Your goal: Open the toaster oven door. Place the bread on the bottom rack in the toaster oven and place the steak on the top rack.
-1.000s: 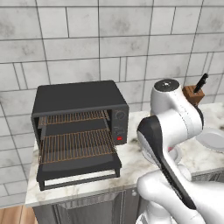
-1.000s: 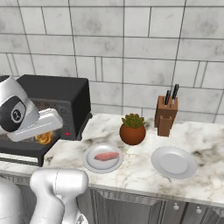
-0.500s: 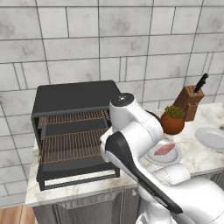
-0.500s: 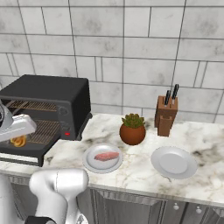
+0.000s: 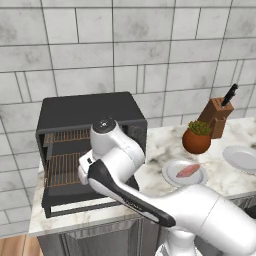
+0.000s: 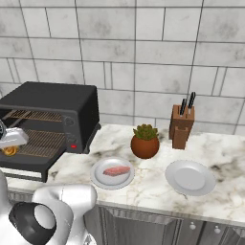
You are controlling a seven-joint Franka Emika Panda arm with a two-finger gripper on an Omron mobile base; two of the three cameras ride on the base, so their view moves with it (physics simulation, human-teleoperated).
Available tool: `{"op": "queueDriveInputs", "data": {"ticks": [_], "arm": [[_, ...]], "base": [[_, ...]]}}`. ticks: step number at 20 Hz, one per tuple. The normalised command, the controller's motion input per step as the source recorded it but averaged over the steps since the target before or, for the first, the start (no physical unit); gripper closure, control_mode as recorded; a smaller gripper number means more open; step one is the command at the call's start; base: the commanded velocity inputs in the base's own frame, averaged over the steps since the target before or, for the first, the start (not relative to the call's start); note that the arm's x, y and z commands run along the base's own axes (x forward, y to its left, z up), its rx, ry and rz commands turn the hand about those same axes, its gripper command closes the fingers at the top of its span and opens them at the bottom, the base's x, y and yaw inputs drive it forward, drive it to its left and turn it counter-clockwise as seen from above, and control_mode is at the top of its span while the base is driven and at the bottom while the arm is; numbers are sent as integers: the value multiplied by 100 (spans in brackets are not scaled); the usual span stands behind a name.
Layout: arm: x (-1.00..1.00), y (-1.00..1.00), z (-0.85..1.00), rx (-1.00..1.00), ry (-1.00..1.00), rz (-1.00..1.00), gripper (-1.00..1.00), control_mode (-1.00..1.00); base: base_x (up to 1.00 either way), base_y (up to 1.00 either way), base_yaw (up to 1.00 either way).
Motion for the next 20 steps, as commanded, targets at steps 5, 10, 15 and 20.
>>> {"op": "queueDriveInputs", "data": {"ticks": [5,10,15,20], "arm": [[53,49,-23,11,-6,0,100,-100],[61,0,-46,7,-5,0,100,-100],[36,-1,-55,4,-10,1,100,-100],[29,2,-19,0,-4,0,100,-100]], "base": [[0,0,0],[0,0,0],[0,0,0],[0,0,0]]}}
